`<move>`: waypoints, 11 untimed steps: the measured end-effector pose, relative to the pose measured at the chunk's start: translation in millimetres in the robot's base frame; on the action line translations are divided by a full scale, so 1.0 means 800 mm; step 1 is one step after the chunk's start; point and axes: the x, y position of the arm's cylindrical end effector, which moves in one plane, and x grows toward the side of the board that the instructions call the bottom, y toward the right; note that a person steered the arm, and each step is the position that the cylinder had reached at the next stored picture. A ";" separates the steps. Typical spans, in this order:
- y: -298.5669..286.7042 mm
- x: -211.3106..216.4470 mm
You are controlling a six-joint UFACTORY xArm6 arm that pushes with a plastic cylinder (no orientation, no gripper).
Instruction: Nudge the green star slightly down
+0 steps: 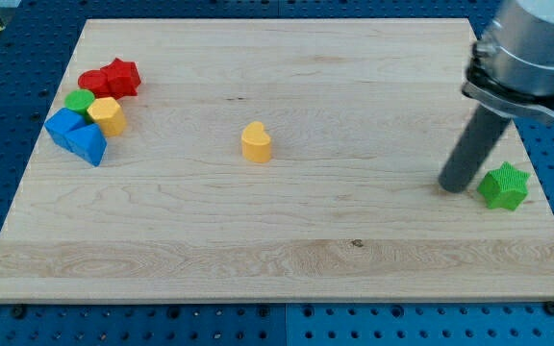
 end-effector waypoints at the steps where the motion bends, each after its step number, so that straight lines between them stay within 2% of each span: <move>1: -0.019 -0.054; 2: 0.027 -0.098; 5: 0.108 -0.067; 9: 0.123 0.059; 10: 0.124 0.049; 11: 0.128 -0.029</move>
